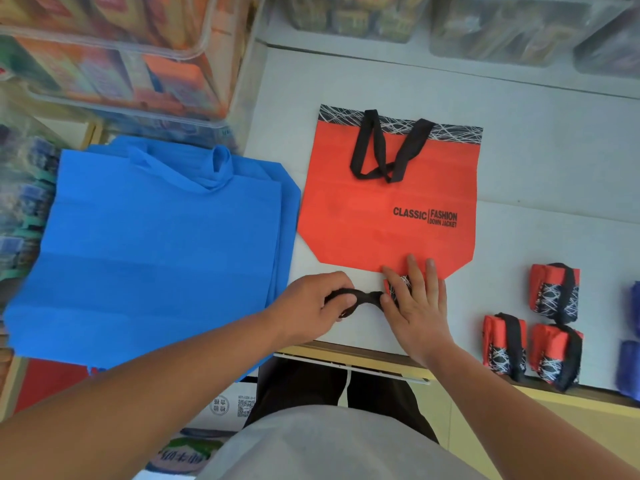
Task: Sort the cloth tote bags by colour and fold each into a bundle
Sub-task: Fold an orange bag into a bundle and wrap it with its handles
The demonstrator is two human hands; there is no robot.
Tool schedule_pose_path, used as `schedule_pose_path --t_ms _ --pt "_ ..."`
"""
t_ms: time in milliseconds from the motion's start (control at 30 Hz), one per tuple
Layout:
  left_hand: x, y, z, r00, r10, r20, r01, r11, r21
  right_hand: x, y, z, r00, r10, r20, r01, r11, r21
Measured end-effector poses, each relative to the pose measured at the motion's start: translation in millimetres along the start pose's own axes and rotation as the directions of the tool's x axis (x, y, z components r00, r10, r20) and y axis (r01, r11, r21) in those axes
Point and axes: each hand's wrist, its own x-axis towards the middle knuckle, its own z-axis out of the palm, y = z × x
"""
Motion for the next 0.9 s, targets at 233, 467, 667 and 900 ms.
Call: schedule_pose_path --t_ms 233,467,667,900 --pt "14.0 -1.2 20.1 0.86 -0.495 -0.12 0.412 0.815 -0.407 -3.4 -12.9 -8.2 0.998 0.063 0.019 -0.063 0.997 0.032" --pt "24.3 -17.1 14.4 0.772 -0.583 -0.254 0.473 0.793 -0.385 0.4 -29.6 9.2 0.967 0.222 -0.124 -0.217 0.975 0.051" --pt "11.8 -24.0 -9.1 0.874 0.457 -0.164 -0.303 0.777 0.552 2.2 -32.3 13.5 0.957 0.245 -0.156 -0.244 0.969 0.028" --pt "16.5 -69.3 -31.9 0.888 0.347 0.302 -0.458 0.604 0.652 2.1 -30.3 12.9 0.96 0.233 -0.158 -0.23 0.973 0.038"
